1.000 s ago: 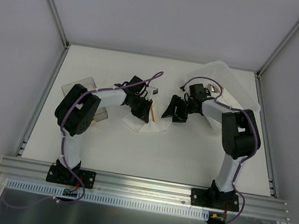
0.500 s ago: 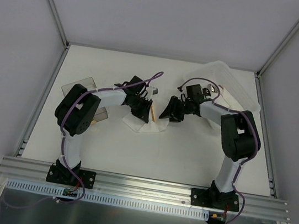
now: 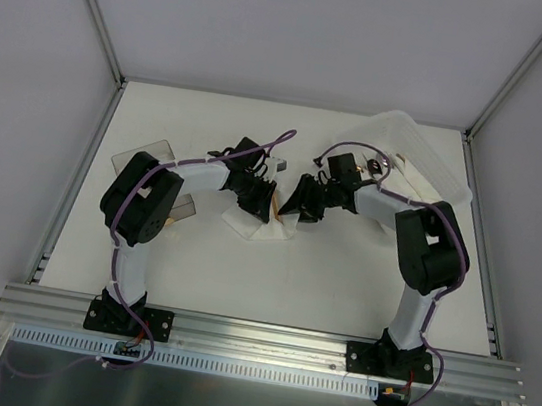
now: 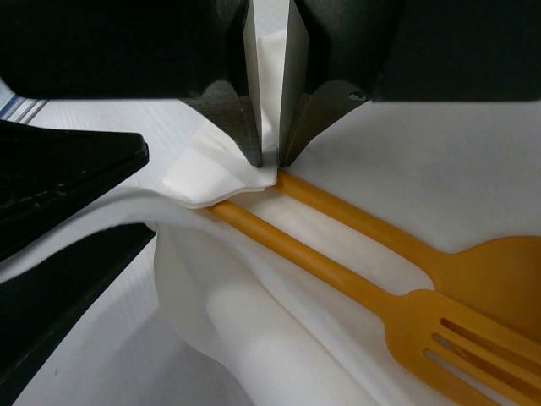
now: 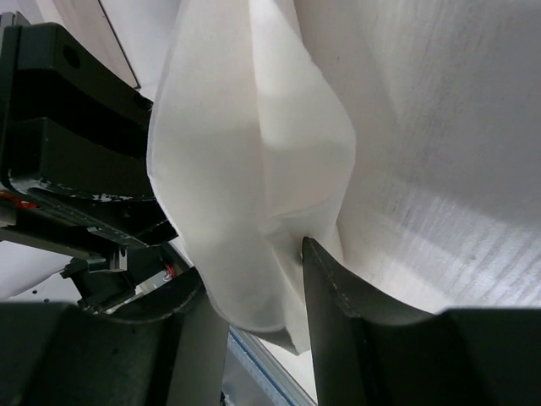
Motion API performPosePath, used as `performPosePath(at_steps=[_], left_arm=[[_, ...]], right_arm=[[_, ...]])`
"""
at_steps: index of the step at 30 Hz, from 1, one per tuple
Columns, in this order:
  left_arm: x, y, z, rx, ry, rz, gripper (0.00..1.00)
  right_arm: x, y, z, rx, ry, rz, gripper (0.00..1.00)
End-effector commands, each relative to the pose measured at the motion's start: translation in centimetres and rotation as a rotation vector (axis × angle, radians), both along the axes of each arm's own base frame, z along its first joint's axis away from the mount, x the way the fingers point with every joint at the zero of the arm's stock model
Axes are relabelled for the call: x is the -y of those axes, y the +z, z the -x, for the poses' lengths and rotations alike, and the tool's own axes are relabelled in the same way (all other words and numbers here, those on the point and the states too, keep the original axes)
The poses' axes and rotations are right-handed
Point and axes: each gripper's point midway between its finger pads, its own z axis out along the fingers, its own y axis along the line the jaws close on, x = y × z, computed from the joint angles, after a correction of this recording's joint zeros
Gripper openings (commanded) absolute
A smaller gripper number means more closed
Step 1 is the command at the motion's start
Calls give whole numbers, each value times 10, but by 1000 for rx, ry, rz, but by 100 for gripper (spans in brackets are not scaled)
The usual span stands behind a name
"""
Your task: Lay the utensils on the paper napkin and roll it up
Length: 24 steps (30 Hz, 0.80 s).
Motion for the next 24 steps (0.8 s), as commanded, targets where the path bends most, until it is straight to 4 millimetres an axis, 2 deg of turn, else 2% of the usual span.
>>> performPosePath(at_steps=[1, 11, 17, 21, 24], left_arm=[[-3, -3, -5, -6, 22, -26, 14], [-7, -2, -6, -9, 38, -29, 14], [-9, -3, -7, -15, 47, -29, 13], [-9, -3, -8, -18, 52, -27, 14], [-11, -3, -8, -19, 57, -28, 14]], right_arm=[[-12, 17, 3, -14, -10, -50, 40], [-20, 8, 1, -89, -70, -78, 46], [-27, 2, 0, -113, -79, -108, 45], [-32, -4, 1, -134, -82, -130, 39], [-33, -9, 3, -153, -83, -128, 40]])
